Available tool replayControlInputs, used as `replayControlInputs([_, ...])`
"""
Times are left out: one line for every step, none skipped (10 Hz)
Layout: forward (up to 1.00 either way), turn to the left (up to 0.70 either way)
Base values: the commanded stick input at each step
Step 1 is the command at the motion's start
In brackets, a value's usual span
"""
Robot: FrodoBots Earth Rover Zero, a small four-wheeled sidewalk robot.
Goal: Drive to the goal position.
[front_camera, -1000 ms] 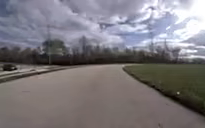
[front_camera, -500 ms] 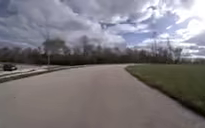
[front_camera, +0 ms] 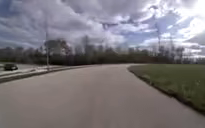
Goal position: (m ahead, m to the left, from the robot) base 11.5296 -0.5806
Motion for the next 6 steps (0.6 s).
replayControlInputs([1.00,0.00])
replayControlInputs([1.00,0.00])
replayControlInputs([1.00,0.00])
replayControlInputs([1.00,-0.01])
replayControlInputs([1.00,-0.09])
replayControlInputs([1.00,-0.18])
